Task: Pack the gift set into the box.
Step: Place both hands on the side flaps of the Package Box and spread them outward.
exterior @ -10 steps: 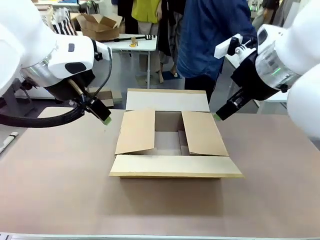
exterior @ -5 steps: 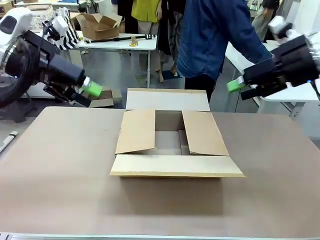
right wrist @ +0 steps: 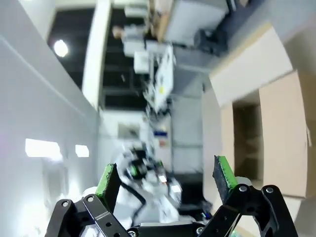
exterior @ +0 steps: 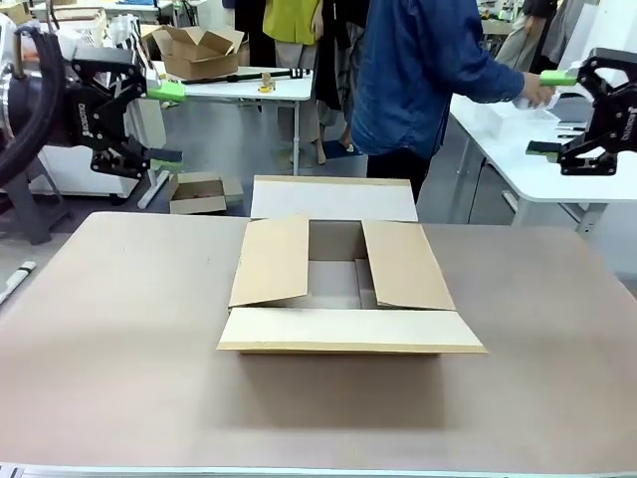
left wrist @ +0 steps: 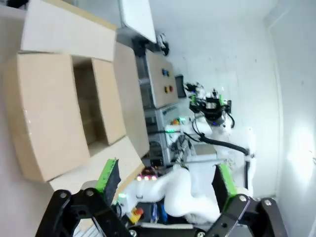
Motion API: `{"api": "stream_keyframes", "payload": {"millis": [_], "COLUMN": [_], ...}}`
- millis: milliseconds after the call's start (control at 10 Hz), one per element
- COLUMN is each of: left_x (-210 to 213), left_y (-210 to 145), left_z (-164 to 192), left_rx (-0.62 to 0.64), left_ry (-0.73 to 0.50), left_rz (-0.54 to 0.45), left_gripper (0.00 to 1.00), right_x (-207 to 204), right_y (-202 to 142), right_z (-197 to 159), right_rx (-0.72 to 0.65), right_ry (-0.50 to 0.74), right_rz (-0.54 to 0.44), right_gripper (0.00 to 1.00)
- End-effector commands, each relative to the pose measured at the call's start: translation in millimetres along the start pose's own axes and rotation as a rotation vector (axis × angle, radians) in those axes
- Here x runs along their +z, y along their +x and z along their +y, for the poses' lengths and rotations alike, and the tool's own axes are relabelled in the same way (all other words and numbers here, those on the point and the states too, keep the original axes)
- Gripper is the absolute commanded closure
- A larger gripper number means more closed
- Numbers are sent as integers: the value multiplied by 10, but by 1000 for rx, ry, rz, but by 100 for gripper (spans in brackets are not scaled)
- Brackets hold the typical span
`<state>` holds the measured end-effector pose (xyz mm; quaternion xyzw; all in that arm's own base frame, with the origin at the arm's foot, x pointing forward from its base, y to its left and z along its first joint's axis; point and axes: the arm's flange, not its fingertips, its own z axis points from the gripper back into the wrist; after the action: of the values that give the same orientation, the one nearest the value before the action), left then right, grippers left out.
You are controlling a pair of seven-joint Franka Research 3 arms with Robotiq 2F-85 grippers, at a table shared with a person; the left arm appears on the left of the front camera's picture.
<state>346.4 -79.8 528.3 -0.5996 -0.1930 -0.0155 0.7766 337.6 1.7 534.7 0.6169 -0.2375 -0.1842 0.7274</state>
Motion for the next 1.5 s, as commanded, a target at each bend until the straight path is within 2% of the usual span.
{"api": "stream_keyframes", "payload": {"millis": [0, 1200, 1300, 1400], "left_x": [-49, -49, -16, -218], "left_y": [-42, -42, -47, -9], "left_z": [-61, -61, -55, -262], "left_rx": [-10, -10, -2, 89], "left_ry": [-37, -37, -11, 265], "left_rz": [36, 36, 45, 0], "left_gripper": [0, 0, 0, 0], "right_x": [-29, -29, -29, -29], "right_y": [-86, -86, -86, -86], "right_z": [50, 50, 50, 50], "right_rx": [76, 76, 76, 76], "right_ry": [-32, -32, -32, -32], "right_rz": [109, 109, 109, 109], "right_gripper": [0, 0, 0, 0]}}
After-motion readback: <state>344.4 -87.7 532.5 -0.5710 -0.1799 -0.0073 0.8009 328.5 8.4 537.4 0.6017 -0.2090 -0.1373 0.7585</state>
